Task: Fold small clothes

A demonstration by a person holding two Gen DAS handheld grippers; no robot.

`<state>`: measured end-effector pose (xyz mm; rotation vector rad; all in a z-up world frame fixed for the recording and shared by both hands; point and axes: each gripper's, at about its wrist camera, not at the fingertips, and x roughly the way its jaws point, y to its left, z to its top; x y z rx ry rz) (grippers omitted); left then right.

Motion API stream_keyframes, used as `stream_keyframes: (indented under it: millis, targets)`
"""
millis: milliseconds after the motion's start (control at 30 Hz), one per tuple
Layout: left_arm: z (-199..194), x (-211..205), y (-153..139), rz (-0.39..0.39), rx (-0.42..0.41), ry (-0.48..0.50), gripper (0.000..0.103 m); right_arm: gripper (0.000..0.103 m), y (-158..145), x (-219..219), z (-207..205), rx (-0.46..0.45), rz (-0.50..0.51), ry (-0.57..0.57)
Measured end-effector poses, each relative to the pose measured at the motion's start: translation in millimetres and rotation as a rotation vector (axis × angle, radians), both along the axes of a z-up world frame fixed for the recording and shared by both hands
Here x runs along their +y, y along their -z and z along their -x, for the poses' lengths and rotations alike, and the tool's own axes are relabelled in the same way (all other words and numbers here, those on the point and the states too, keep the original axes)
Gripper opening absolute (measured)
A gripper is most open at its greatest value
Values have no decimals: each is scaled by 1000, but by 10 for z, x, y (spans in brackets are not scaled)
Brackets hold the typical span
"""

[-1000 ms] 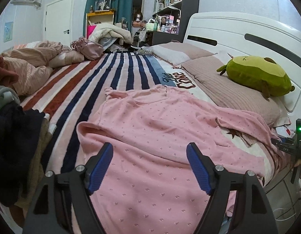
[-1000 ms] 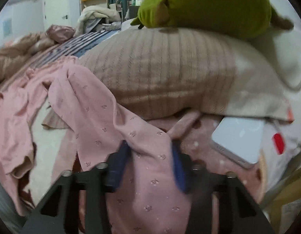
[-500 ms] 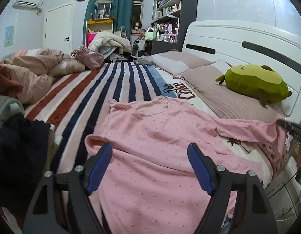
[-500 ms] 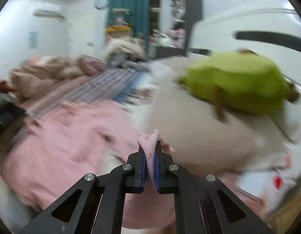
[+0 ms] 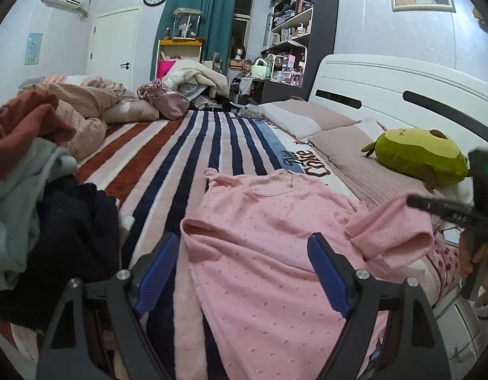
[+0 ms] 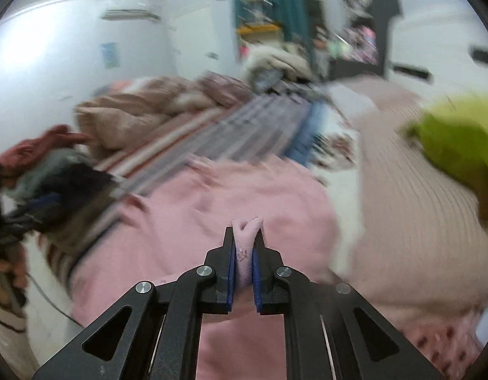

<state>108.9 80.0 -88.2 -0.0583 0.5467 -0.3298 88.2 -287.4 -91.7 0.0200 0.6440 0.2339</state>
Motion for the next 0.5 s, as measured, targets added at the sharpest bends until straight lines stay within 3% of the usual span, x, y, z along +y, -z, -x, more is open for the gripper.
stream_keyframes:
  millis: [100,200,367,500]
  targets:
    - [-40,-24,52,8,13,14,81,7,214,-464,65,43,36,124]
    - [-93,-71,78,13,23,23,81,7,377,-694,120,102,-45,106]
    - [-106,-119,82,22,26,30,81,2,496,-521,110,122,-24,55]
    - [-69,-114,46,10,15,26,81,2,259,-134,58,73,-75,-57]
